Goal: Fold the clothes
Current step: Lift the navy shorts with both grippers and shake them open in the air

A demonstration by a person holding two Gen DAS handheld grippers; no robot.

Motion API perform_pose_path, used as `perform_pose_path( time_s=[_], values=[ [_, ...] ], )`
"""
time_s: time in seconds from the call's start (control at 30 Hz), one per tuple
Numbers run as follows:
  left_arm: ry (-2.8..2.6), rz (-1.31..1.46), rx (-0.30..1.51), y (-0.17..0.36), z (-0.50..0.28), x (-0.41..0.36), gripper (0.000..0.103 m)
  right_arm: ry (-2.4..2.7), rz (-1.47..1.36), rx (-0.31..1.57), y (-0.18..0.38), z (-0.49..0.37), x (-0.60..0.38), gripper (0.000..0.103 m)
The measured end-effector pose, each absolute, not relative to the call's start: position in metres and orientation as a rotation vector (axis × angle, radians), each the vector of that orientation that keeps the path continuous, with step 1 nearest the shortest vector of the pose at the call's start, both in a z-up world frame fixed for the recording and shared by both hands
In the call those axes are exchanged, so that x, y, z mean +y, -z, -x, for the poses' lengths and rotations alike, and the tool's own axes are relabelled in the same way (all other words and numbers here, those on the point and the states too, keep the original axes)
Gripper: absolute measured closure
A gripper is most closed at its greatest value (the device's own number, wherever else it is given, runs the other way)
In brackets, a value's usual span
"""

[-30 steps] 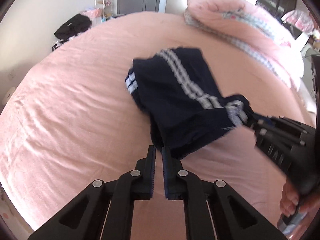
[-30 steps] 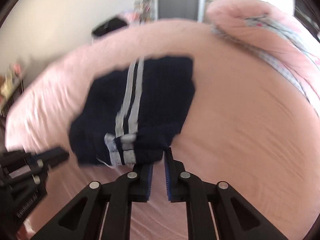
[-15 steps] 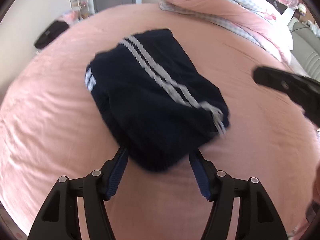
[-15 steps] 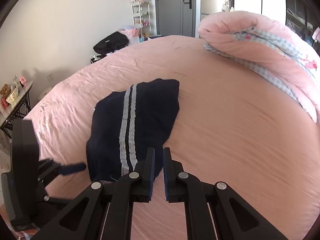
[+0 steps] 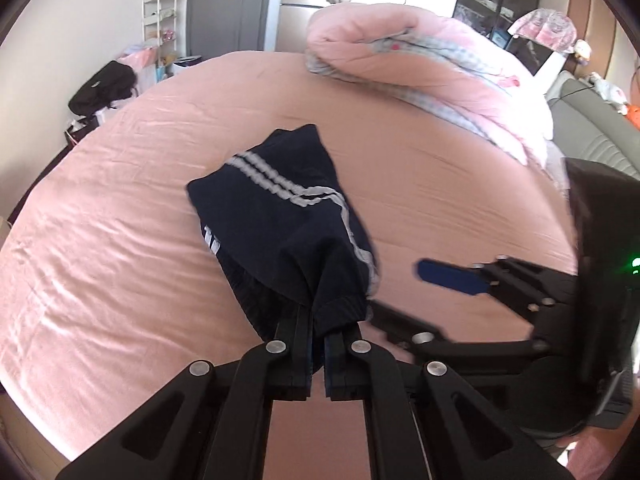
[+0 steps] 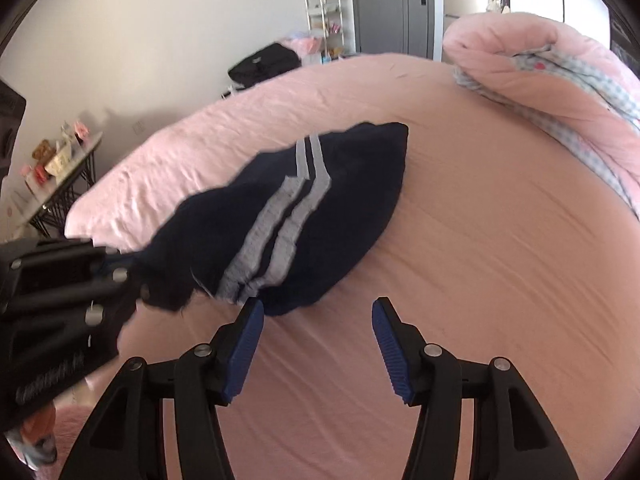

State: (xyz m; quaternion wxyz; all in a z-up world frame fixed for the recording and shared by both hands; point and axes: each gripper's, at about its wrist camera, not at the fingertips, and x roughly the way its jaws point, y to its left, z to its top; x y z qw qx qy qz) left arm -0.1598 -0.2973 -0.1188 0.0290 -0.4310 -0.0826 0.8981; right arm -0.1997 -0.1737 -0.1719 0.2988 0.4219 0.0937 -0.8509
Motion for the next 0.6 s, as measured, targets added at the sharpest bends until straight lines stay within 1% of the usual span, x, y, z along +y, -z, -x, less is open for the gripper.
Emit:
perform_pose_path(
  time_s=[0.03,0.13,0.2,0.3,0.43,0.53,0.6],
  values=[
    [-2.749,1.324,-0.263,0.116,0.159,-0.297,0.101,2.228,-1.119,0.256,0.169,0.193,-0.175,0.047],
    [-2.621,1.293,-0.205,0.096,0.153,-0.278,0.101,2.185,-1.090,0.304,0.156,0.163,-0.164,0.047],
    [-2.534,1.237,-0.058,0.080,0.148,-0.257,0.101,2.187,-1.078,0.275,0.146,0.138,-0.142,0.047],
    [-2.437,1.170,0.081,0.052,0.140,-0.220,0.101,2.181,-1.097,0.200,0.130,0.108,-0.096,0.047],
    [-2.312,1.082,0.095,0.030,0.129,-0.165,0.101,2.278,-1.090,0.259,0.102,0.077,-0.034,0.047],
    [-2.256,1.036,0.101,0.018,0.128,-0.117,0.101,2.326,-1.104,0.240,0.073,0.065,0.019,0.047],
    [-2.243,1.010,0.091,0.011,0.112,-0.093,0.101,2.348,-1.127,0.295,0.049,0.061,0.057,0.047]
  ],
)
